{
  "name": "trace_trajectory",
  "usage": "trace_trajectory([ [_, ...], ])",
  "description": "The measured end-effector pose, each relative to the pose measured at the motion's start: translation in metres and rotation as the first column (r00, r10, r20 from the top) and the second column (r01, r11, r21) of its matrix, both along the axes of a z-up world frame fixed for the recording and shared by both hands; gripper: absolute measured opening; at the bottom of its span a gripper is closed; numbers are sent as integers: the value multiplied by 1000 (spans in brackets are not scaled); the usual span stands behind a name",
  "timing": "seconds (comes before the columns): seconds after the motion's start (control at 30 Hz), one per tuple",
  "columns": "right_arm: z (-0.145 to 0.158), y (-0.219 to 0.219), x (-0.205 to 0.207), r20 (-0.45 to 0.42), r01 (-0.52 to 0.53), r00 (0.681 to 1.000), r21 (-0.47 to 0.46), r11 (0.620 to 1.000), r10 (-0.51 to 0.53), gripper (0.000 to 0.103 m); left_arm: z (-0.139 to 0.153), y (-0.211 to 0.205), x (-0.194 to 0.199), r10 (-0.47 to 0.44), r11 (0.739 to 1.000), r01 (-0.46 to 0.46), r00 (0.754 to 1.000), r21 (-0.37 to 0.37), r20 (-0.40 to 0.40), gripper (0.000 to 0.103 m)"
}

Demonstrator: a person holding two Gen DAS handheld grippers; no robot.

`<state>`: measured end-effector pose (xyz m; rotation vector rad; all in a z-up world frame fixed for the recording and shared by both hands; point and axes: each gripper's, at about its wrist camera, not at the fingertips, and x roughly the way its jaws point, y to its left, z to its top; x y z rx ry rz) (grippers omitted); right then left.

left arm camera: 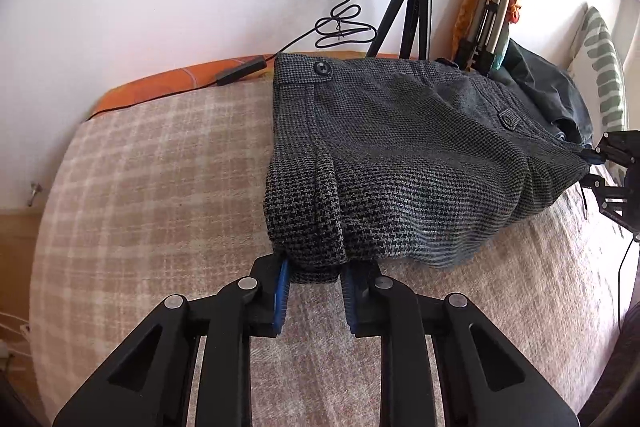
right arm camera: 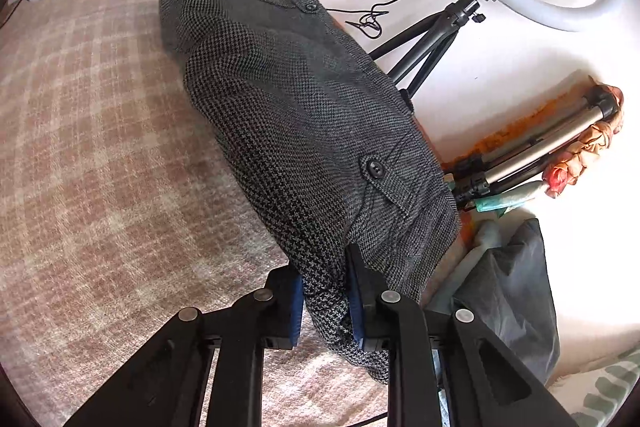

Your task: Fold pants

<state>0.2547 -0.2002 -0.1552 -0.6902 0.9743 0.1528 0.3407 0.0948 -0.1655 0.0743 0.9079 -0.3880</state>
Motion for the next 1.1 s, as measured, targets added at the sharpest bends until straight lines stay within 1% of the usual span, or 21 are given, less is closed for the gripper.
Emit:
trace_trajectory([
  [0.07, 19, -9, 9, 14, 20, 1000, 49, 999, -21, 17, 10, 2, 1, 1, 1000, -1, 1000, 3, 8, 20],
  [0.13, 34, -17, 17, 19, 36, 999, 100, 994, -38, 18, 17, -3, 0, -10, 999, 9, 1000, 50, 21, 20],
  [0.17, 38, -19, 19, 3, 35, 999, 124, 992, -36, 19, 18, -5, -1, -21, 997, 20, 1000, 76, 13, 25],
  [0.23, 36, -18, 19, -8, 29, 1000, 109, 994, -29, 21, 16, -3, -4, -27, 994, 27, 1000, 108, -7, 30],
  [0.27, 31, -15, 17, -24, 20, 1000, 96, 995, -18, 21, 13, -1, -5, -27, 994, 30, 999, 110, -25, 30],
  [0.33, 18, -9, 9, -67, -5, 998, 73, 997, 9, 32, 8, 6, -10, -12, 991, 19, 999, 132, -49, 30],
  [0.37, 11, -7, 3, -81, -14, 997, 51, 999, 19, 38, 6, 10, -14, -6, 988, 13, 999, 152, -47, 30],
  [0.43, 1, -6, -7, -97, -23, 995, 33, 999, 26, 38, 8, 16, -25, 1, 986, 5, 999, 168, -37, 30],
  [0.53, 3, -16, -19, -108, 24, 994, 119, 993, -11, 49, 17, 16, -37, -10, 990, 11, 1000, 142, -6, 30],
  [0.6, 14, -27, -24, -87, 75, 995, 205, 976, -58, 68, 25, 3, -41, -43, 990, 39, 999, 138, 23, 30],
  [0.63, 20, -34, -27, -77, 105, 993, 256, 961, -88, 70, 28, -6, -41, -58, 989, 53, 998, 135, 36, 30],
  [0.7, 32, -49, -30, -73, 168, 986, 356, 919, -152, 71, 33, -28, -38, -104, 989, 97, 993, 112, 51, 30],
  [0.77, 39, -64, -30, -84, 245, 969, 441, 863, -232, 73, 33, -53, -31, -148, 985, 142, 987, 93, 61, 30],
  [0.8, 41, -73, -30, -92, 288, 956, 476, 831, -279, 74, 32, -66, -28, -165, 983, 159, 984, 87, 65, 30],
  [0.83, 42, -81, -29, -110, 340, 937, 507, 792, -332, 74, 30, -80, -23, -182, 981, 177, 981, 81, 65, 30],
  [0.9, 37, -99, -26, -180, 454, 883, 560, 693, -433, 75, 23, -105, -17, -222, 973, 217, 973, 79, 57, 30],
  [0.93, 33, -109, -25, -221, 503, 853, 586, 635, -472, 75, 18, -117, -14, -241, 967, 235, 969, 94, 53, 30],
  [0.97, 28, -115, -24, -255, 534, 832, 607, 589, -493, 75, 12, -128, -13, -261, 960, 254, 964, 116, 46, 30],
  [1.0, 24, -119, -23, -282, 559, 814, 618, 552, -509, 74, 5, -136, -12, -274, 954, 267, 961, 134, 36, 30],
  [1.03, 20, -120, -22, -299, 579, 799, 617, 534, -521, 74, -2, -142, -9, -279, 951, 274, 960, 141, 16, 30],
  [1.1, 12, -118, -17, -314, 598, 787, 600, 531, -532, 75, -19, -149, -3, -279, 947, 280, 960, 155, -32, 30],
])
